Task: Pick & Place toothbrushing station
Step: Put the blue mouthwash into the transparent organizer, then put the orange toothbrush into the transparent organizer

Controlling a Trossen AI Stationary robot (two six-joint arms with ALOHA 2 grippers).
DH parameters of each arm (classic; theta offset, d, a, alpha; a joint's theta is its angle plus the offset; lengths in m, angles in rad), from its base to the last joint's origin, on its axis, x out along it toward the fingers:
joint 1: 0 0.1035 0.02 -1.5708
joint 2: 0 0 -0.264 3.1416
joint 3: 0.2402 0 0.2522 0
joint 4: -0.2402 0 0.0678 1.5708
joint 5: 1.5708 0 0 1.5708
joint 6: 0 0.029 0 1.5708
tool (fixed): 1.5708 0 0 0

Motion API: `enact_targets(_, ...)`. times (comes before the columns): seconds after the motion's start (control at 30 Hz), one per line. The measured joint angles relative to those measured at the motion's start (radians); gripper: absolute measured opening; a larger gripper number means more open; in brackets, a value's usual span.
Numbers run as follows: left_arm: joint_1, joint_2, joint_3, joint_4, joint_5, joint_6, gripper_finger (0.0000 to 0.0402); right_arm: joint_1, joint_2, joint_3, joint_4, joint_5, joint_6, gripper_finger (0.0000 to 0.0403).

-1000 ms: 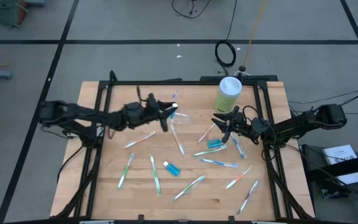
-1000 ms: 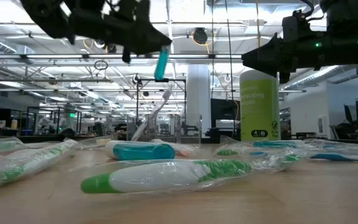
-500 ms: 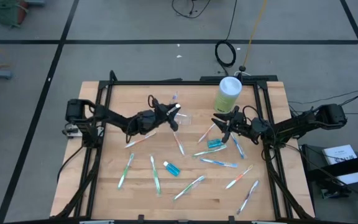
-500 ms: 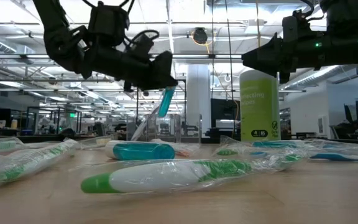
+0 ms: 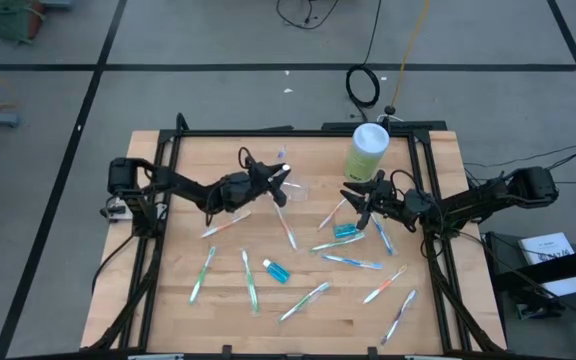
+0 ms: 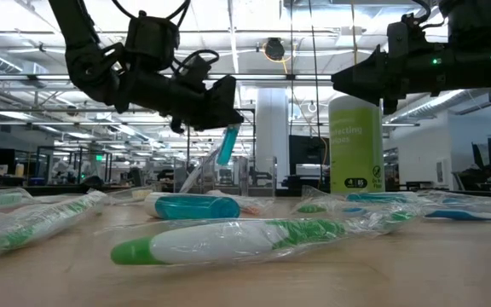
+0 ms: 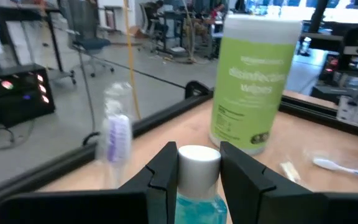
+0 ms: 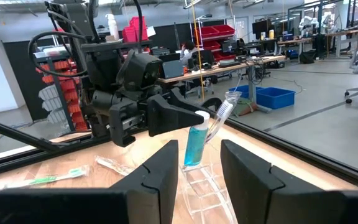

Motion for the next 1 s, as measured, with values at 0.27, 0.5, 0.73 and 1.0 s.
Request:
enact_targets(0.27,0.001,0.0,0.0,-0.077,0.016,-0.012,0.0117,0.0,0.0,0.0,0.0,0.0,0.0,0.0114)
enact_targets(0.5,0.0,0.0,0.0,-0.079,0.015,-0.006,0.0181,0.0,0.0,0.0,0.0,0.0,0.0,0.0114)
enact_targets(0.73,0.0,-0.033,0.0,-0.076,0.013,0.009,0.0195,0.0,0.0,0.0,0.0,0.0,0.0,0.0114)
enact_targets(1.0,-0.008,-0.234,0.0,-0.204,0.149,0.075,0.0195,0.0,0.0,0.0,0.0,0.0,0.0,0.0114)
